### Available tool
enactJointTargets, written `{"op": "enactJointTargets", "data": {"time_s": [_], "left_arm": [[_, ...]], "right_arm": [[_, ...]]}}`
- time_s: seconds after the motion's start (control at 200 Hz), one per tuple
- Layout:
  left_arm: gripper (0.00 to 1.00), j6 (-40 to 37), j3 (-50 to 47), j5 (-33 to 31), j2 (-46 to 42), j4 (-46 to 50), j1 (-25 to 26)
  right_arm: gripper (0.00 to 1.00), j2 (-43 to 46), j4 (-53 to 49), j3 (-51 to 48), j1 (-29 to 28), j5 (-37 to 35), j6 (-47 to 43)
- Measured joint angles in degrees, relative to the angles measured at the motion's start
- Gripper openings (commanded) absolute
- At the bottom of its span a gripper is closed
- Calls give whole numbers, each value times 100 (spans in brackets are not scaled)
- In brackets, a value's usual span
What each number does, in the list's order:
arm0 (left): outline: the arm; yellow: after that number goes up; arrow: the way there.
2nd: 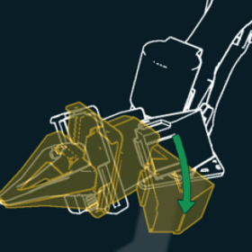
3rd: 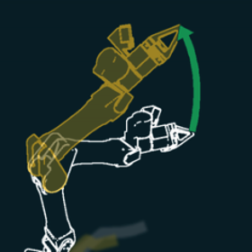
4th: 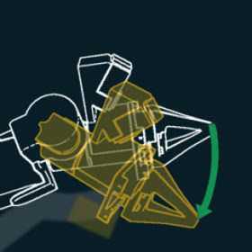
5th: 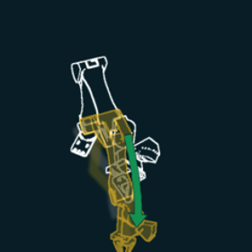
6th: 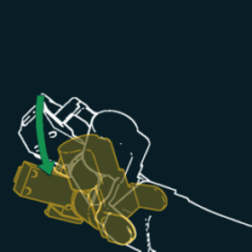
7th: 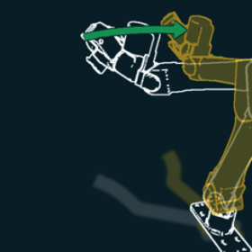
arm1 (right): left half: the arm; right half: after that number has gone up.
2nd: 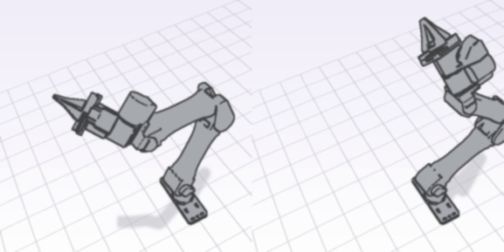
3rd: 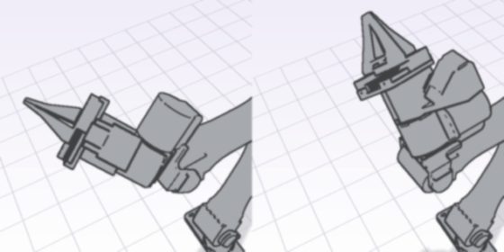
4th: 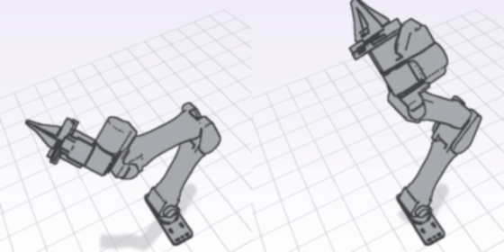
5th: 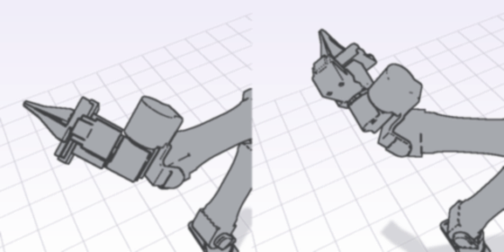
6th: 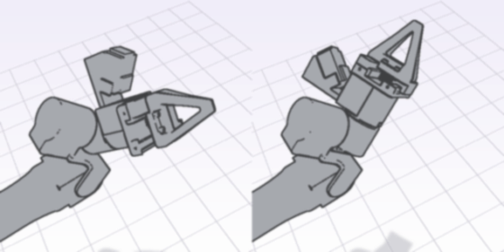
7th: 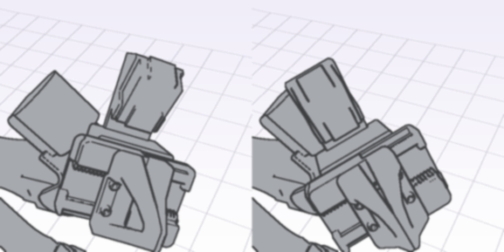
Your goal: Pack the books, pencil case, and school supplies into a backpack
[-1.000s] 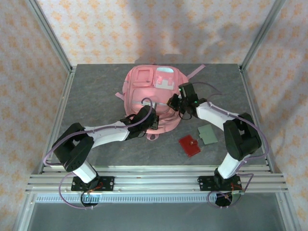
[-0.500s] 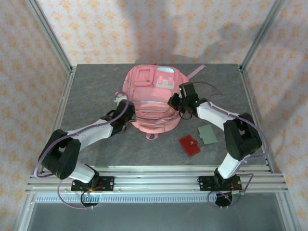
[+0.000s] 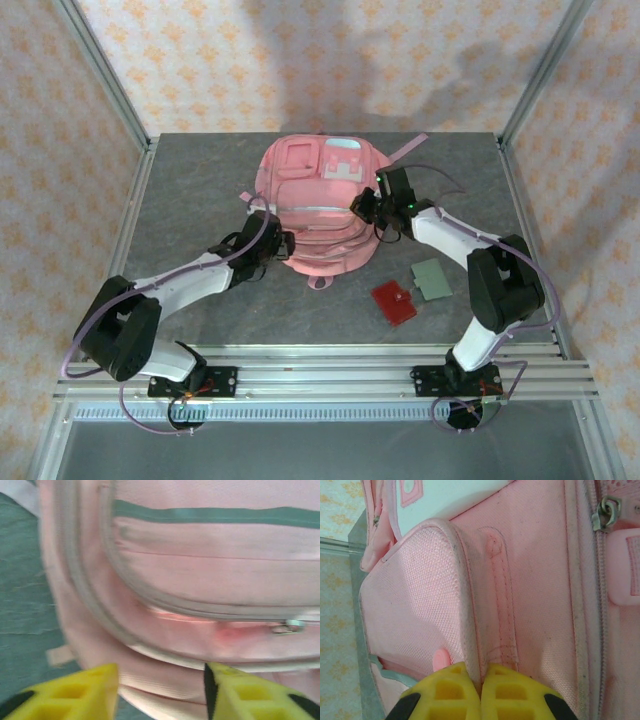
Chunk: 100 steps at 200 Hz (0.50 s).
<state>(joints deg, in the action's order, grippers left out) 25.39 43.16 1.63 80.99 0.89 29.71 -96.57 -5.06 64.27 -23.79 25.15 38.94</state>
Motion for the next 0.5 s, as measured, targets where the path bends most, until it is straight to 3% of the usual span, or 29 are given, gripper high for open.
{"op": "enactJointTargets", "data": {"time_s": [0.265,0.501], "left_arm": [[62,-599,570,553,514,-59,2],[56,-997,813,730,949,-96,4]], "right_arm": [[0,-13,-22,59,2,37,-2],[0,-79,-138,264,15,55,-44]]}}
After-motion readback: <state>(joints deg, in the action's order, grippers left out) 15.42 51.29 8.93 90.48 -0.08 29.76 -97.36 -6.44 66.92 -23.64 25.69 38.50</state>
